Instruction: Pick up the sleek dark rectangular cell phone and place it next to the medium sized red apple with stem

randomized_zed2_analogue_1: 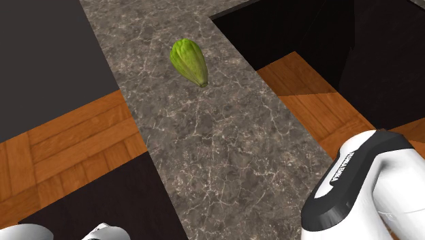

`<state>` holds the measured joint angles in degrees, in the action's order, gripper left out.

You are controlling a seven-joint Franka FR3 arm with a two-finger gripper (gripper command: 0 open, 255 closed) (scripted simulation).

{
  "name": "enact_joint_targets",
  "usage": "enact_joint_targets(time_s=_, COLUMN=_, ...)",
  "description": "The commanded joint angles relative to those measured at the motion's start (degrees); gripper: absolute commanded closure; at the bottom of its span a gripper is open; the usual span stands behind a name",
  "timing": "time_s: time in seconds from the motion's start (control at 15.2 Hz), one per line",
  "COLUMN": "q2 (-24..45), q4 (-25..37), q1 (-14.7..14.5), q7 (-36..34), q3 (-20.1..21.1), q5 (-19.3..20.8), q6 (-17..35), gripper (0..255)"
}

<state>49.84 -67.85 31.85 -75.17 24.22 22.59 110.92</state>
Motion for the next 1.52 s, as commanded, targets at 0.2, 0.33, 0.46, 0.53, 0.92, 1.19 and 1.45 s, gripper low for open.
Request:
enact_joint_targets(time_s=0.2, q2=1.7, q4=-1.1, q1=0.0, q7=-0.3, q3=-0.5, q5=0.6, q6=2.8, gripper=255)
enact_joint_targets(time_s=0.33, q2=2.5, q4=-1.3, q1=0.0, q7=-0.5, q3=-0.7, q5=0.9, q6=3.7, gripper=255)
enact_joint_targets(time_s=0.46, q2=3.3, q4=-1.4, q1=-0.1, q7=-0.7, q3=-0.9, q5=1.1, q6=4.7, gripper=255)
enact_joint_targets(time_s=0.53, q2=3.8, q4=-1.4, q1=-0.2, q7=-0.7, q3=-1.1, q5=1.2, q6=5.1, gripper=255)
enact_joint_targets(time_s=0.92, q2=6.5, q4=-1.2, q1=-0.6, q7=-1.1, q3=-1.8, q5=2.0, q6=7.6, gripper=255)
enact_joint_targets(time_s=1.19, q2=7.1, q4=-1.1, q1=-0.7, q7=-1.2, q3=-1.9, q5=2.1, q6=8.1, gripper=255)
enact_joint_targets(time_s=1.45, q2=7.1, q4=-1.1, q1=-0.7, q7=-1.2, q3=-1.9, q5=2.1, q6=8.1, gripper=255)
